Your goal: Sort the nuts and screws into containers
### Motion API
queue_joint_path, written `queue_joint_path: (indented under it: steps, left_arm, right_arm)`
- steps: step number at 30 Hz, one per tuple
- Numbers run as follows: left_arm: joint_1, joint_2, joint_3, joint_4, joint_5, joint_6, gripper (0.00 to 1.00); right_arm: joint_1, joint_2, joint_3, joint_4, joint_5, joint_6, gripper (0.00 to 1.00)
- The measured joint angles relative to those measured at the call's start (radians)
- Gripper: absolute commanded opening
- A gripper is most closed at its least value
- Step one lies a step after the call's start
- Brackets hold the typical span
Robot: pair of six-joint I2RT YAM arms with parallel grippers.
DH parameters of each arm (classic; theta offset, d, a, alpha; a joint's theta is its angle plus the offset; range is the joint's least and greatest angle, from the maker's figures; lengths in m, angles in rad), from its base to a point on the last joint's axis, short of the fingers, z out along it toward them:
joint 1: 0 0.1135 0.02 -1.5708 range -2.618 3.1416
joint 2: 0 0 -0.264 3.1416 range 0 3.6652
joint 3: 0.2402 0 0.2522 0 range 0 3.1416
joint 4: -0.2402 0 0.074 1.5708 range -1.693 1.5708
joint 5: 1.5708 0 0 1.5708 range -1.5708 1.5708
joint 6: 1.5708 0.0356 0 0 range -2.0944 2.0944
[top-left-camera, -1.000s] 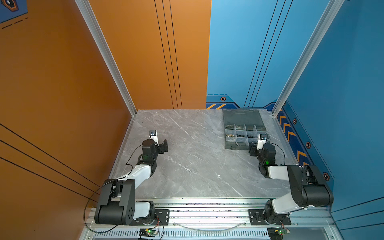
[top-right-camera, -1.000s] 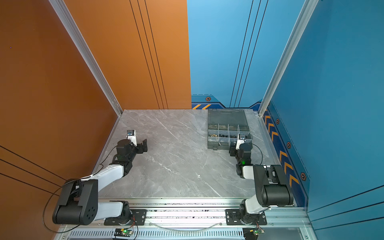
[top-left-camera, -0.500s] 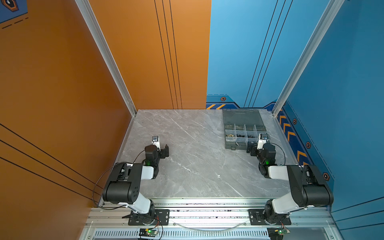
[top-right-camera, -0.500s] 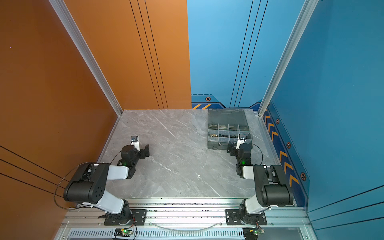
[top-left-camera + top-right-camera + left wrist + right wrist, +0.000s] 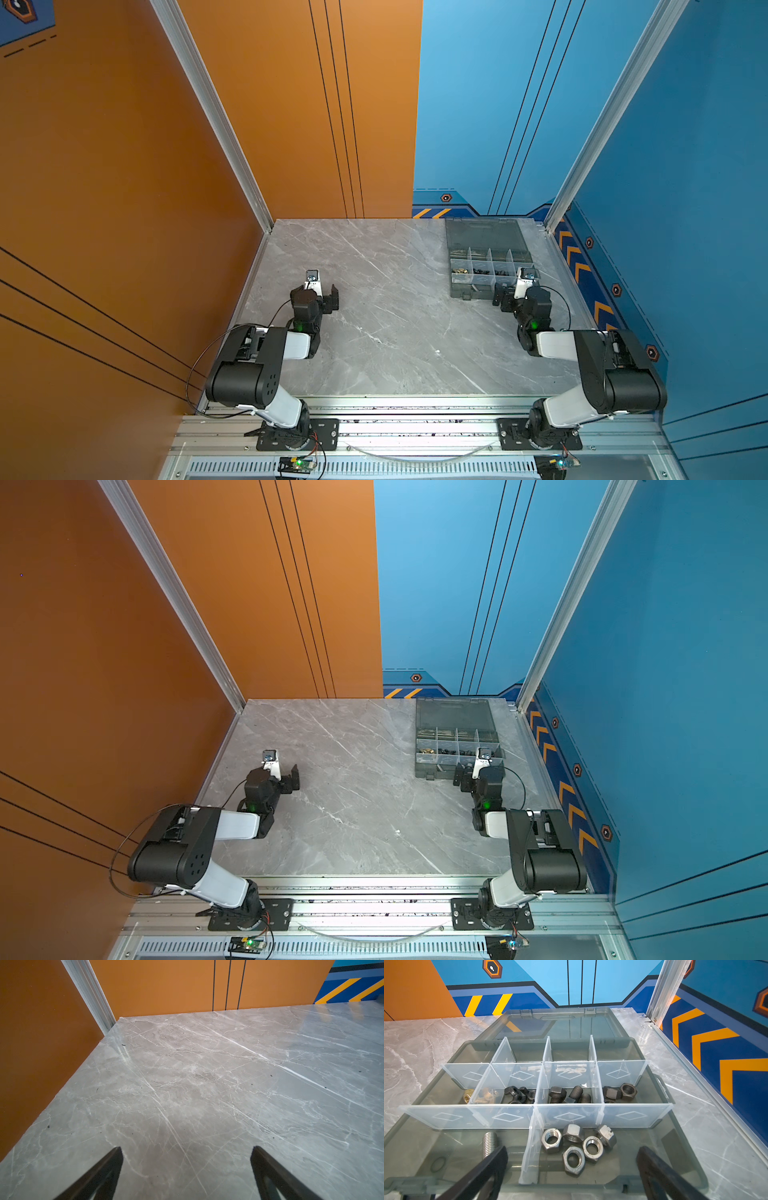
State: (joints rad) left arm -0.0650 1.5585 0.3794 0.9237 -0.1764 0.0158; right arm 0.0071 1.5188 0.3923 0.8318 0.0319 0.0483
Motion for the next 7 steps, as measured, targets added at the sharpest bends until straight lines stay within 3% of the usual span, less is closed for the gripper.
queue_joint_path:
  steps: [7]
  left_arm:
    - [0.021,0.000,0.000,-0.002,0.000,-0.005,0.98]
  right_arm:
    - [0.000,0.000,0.000,0.000,0.000,0.000,1.00]
